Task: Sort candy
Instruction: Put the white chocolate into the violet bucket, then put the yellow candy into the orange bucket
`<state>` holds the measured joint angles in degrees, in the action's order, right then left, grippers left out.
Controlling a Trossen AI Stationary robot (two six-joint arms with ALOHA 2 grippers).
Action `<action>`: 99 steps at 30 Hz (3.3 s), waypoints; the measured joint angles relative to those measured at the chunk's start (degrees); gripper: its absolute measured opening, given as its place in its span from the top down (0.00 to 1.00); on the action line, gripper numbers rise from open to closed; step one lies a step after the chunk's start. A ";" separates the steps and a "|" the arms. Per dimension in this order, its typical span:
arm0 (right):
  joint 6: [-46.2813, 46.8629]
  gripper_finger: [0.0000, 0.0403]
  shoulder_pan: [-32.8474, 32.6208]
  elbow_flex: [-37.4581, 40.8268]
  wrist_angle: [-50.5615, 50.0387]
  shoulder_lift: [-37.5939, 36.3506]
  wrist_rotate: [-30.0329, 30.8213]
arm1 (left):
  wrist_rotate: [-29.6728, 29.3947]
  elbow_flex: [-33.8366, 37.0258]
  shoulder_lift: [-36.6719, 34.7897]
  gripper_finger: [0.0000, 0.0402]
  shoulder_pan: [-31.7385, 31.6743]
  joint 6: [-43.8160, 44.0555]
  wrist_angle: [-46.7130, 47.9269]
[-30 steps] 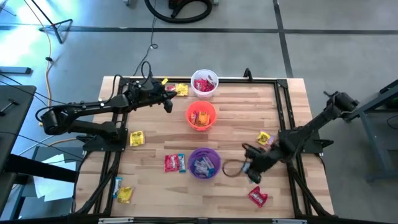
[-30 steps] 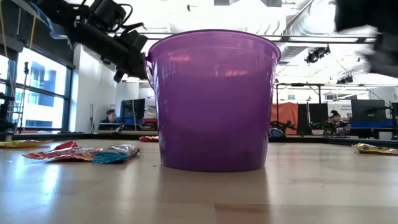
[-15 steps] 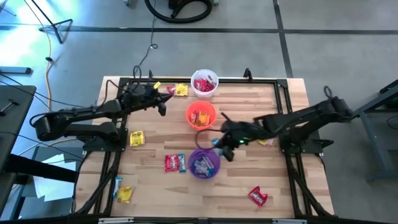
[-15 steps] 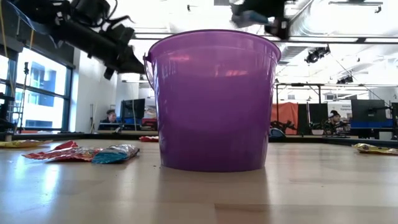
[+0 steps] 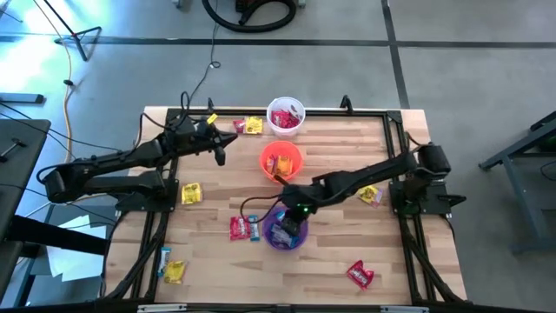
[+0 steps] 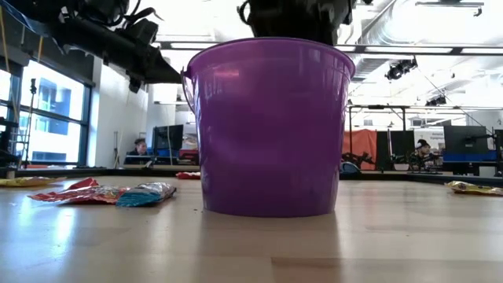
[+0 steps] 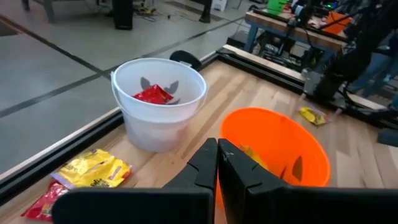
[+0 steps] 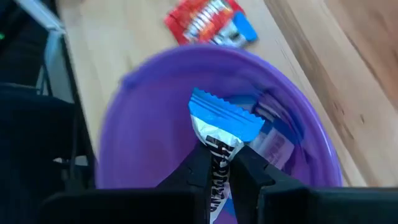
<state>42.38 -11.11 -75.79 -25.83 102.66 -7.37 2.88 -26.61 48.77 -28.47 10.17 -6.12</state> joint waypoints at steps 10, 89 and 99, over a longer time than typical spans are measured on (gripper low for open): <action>5.57 0.75 -0.15 -0.02 0.03 1.28 -0.48 | 2.43 0.00 0.00 1.00 0.00 -0.87 0.53; -17.38 1.00 23.12 -0.06 -24.42 -19.39 11.37 | -5.07 0.00 0.11 1.00 0.00 5.10 2.52; -26.49 1.00 23.26 -19.55 -25.01 2.34 8.28 | -5.09 0.00 0.11 1.00 0.00 4.64 3.24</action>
<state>15.89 12.15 -95.34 -50.85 105.00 0.91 -2.22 -26.61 48.88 -28.47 14.82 -2.88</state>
